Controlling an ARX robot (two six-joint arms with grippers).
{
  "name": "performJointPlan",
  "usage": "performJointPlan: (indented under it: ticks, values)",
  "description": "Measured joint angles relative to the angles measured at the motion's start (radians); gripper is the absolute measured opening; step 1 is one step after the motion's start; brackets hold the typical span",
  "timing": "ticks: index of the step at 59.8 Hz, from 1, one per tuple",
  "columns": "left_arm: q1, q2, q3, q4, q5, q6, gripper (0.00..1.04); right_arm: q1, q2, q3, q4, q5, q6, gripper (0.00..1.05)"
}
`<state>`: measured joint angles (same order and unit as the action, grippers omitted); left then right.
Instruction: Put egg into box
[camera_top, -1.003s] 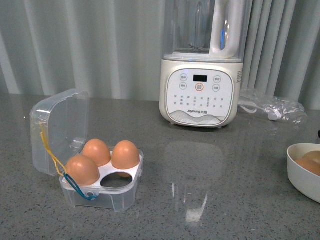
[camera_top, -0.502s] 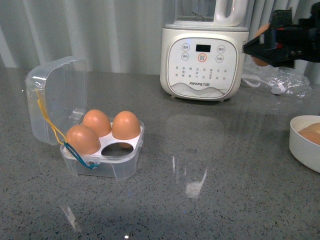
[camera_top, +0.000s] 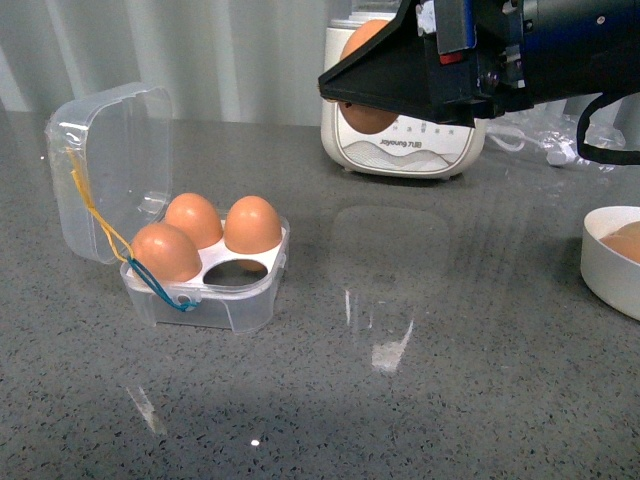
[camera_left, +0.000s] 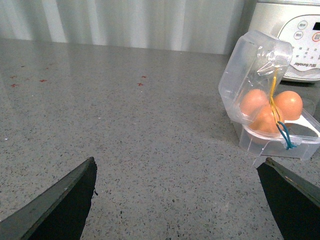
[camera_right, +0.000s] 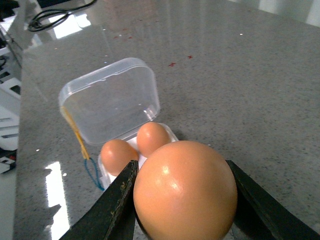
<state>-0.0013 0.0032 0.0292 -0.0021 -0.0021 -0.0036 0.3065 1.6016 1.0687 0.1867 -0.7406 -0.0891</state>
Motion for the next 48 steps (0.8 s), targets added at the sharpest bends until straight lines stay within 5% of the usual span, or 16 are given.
performJointPlan:
  ticks: [48]
  values:
    - [0.0, 0.0, 0.0, 0.0, 0.0, 0.0, 0.98, 0.133, 0.176, 0.133, -0.055, -0.103, -0.188, 0.43]
